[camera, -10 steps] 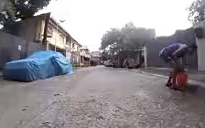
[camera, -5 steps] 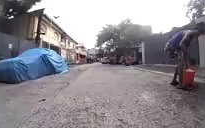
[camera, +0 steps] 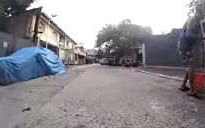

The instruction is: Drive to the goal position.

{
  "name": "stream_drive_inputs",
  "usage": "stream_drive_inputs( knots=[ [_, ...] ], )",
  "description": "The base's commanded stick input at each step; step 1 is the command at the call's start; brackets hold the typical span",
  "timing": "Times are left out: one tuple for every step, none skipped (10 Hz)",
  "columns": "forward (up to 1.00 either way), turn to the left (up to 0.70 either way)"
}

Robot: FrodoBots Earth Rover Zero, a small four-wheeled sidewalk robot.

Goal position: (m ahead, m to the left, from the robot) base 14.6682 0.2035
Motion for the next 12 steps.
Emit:
stream_drive_inputs(
  knots=[
    [0.70, 0.00],
    [0.70, 0.00],
    [0.70, 0.00],
    [0.70, 0.00],
    [0.70, 0.00],
    [0.70, 0.00],
    [0.70, 0.00],
    [0.70, 0.00],
    [0.70, 0.00],
    [0.70, 0.00],
    [0.70, 0.00],
    [0.70, 0.00]
  ],
)
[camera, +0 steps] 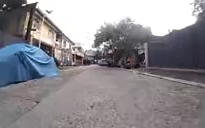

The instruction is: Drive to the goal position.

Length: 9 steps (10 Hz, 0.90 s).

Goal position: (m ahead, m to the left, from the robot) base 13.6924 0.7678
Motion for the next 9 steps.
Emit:
stream_drive_inputs(
  knots=[
    [0.70, 0.00],
    [0.70, 0.00],
    [0.70, 0.12],
    [0.70, 0.14],
    [0.70, 0.00],
    [0.70, 0.00],
    [0.70, 0.00],
    [0.70, 0.00],
    [0.70, 0.00]
  ],
)
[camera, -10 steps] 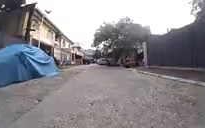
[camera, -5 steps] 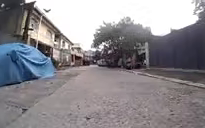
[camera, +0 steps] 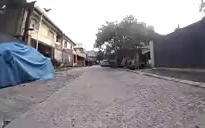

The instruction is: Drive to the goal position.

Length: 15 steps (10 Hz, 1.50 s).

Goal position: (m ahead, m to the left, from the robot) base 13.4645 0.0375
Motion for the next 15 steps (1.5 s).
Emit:
stream_drive_inputs(
  knots=[
    [0.70, 0.00],
    [0.70, 0.00],
    [0.70, 0.00],
    [0.70, 0.00],
    [0.70, 0.00],
    [0.70, 0.00],
    [0.70, 0.00],
    [0.70, 0.00],
    [0.70, 0.00],
    [0.70, 0.00],
    [0.70, 0.00],
    [0.70, 0.00],
    [0.70, 0.00],
    [0.70, 0.00],
    [0.70, 0.00]
  ],
)
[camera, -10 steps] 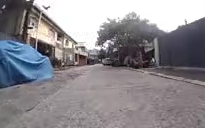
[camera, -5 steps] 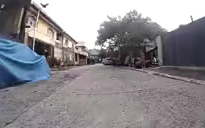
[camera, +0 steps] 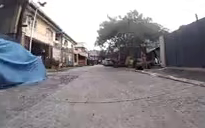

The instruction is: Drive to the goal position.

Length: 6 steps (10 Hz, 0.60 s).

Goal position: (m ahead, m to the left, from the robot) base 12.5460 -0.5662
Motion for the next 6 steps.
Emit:
stream_drive_inputs(
  knots=[
    [0.70, 0.00],
    [0.70, 0.00],
    [0.70, 0.00],
    [0.70, 0.00],
    [0.70, 0.00],
    [0.70, 0.00]
  ],
)
